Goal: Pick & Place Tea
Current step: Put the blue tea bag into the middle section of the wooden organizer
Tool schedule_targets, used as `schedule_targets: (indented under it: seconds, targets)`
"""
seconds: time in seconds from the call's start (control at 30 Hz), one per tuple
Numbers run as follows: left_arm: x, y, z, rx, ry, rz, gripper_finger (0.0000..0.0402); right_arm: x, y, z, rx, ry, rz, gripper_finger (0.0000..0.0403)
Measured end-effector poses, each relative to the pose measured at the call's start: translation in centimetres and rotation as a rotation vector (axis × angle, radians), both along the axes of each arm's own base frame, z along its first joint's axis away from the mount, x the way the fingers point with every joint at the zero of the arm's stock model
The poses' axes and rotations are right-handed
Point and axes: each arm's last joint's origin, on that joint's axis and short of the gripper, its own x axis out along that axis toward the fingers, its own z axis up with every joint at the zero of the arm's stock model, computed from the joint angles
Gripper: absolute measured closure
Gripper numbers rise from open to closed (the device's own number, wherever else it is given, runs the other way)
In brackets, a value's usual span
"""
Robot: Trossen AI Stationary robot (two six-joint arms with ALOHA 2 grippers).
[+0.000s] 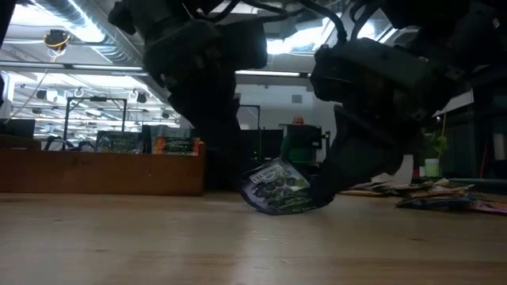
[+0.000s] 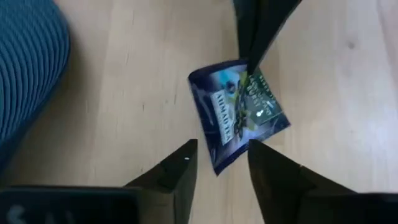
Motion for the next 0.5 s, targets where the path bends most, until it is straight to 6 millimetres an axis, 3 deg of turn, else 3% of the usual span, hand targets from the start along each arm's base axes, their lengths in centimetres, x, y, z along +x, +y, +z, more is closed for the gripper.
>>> schedule_targets:
  seconds: [0.27,0.5]
  targets:
    - [0.3,1.2,0.0,-0.079,0.012,0.039,0.0217,0.3,0.1,0.3,-0.069,-0.041,0.046,0.0399]
    - [0.4,1.5,-0.1,-0.109,0.020,0.039,0.0222,1.1,0.2,1.3,-0.154,-0.096,0.035,0.0398]
